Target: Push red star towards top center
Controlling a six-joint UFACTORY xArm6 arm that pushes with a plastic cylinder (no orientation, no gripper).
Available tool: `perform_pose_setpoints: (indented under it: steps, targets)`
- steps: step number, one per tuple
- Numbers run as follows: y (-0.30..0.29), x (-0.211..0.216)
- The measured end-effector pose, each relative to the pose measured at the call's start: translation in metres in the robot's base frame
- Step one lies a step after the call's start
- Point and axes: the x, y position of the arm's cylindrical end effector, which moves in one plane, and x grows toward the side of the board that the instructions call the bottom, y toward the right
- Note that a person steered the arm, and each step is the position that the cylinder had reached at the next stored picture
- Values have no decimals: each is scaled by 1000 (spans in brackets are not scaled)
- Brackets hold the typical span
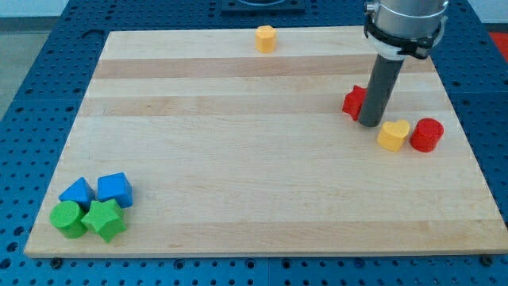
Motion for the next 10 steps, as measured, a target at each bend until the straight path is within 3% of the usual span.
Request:
perform_pose_setpoints:
  steps: [10]
  targets:
    - [-1, -44]
